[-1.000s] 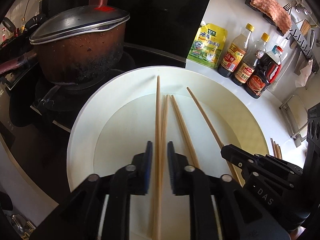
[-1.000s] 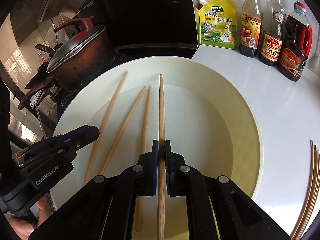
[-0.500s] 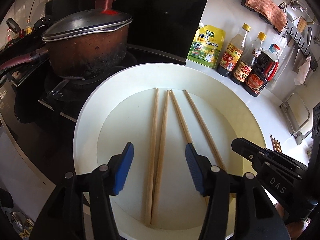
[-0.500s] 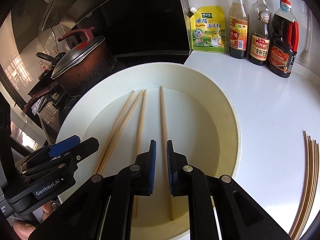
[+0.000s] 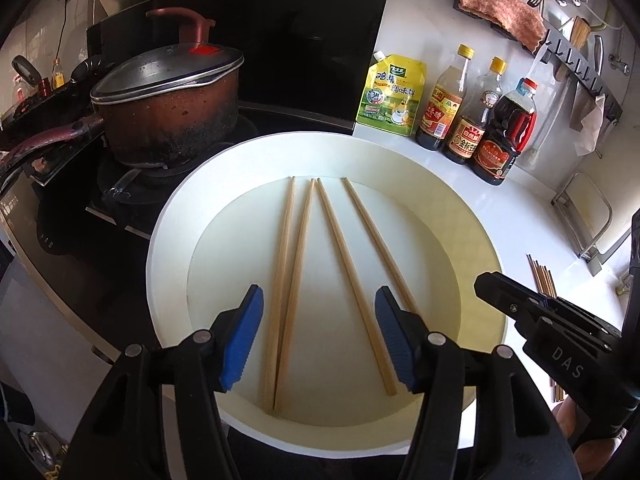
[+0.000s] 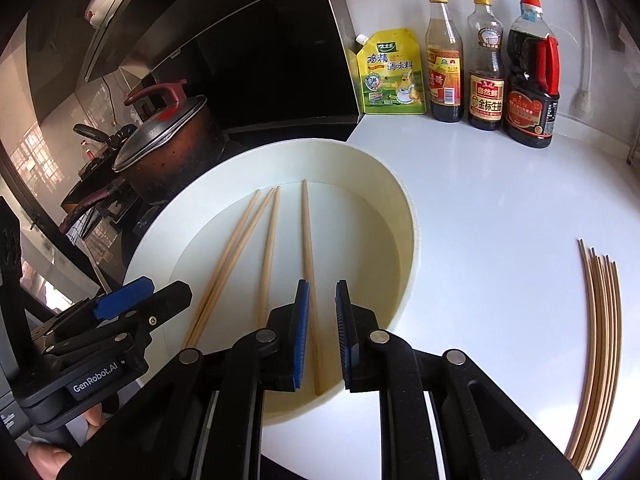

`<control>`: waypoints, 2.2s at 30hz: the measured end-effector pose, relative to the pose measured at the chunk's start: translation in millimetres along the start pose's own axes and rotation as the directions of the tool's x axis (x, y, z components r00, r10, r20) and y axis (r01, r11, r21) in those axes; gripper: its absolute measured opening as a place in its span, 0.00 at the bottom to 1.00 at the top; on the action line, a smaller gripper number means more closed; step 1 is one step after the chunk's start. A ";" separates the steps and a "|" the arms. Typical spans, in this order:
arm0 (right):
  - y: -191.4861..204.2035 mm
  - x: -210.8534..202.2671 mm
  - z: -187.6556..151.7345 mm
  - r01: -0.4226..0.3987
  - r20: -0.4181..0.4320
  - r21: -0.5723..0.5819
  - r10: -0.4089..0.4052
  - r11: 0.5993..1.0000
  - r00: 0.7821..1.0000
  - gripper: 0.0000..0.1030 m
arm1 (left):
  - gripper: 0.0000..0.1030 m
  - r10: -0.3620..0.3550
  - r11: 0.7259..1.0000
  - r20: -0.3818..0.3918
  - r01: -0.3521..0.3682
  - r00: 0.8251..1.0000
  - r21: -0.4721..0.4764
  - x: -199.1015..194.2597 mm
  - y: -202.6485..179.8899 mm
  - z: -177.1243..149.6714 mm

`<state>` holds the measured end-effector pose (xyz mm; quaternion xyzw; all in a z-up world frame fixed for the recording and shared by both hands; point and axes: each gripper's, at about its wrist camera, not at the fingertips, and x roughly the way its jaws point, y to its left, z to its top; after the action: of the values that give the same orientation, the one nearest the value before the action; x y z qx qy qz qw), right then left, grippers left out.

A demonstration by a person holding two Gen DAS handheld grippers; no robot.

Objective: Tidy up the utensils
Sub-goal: 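Withdraw the open right tool from the basin toward the chopstick row, then push one wooden chopstick apart from the row with the right tool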

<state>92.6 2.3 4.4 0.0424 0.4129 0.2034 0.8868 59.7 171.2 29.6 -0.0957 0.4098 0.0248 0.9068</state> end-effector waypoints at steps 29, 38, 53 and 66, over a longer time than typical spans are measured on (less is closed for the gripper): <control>-92.5 -81.2 -56.1 0.147 0.085 0.121 -0.158 0.982 0.984 0.37 | 0.72 -0.113 0.982 0.006 0.111 0.994 0.151 -28.8 -106.6 -42.7; -133.3 -104.1 -84.2 0.239 0.094 0.155 -0.255 0.959 0.962 0.46 | 0.80 -0.176 0.961 -0.026 0.178 0.984 0.213 -26.2 -148.5 -70.3; -199.5 -116.4 -109.2 0.355 0.019 0.193 -0.365 0.915 0.931 0.60 | 0.92 -0.185 0.943 -0.075 0.198 0.980 0.266 -4.7 -192.3 -80.2; -257.8 -100.9 -105.7 0.416 -0.065 0.239 -0.413 0.877 0.908 0.60 | 0.92 -0.181 0.937 -0.147 0.216 0.972 0.276 36.8 -245.7 -79.9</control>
<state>39.1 -283.0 -55.4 0.0620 0.4398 -0.0439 0.8949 55.5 -86.4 -11.9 -0.0040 0.4505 -0.1331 0.8828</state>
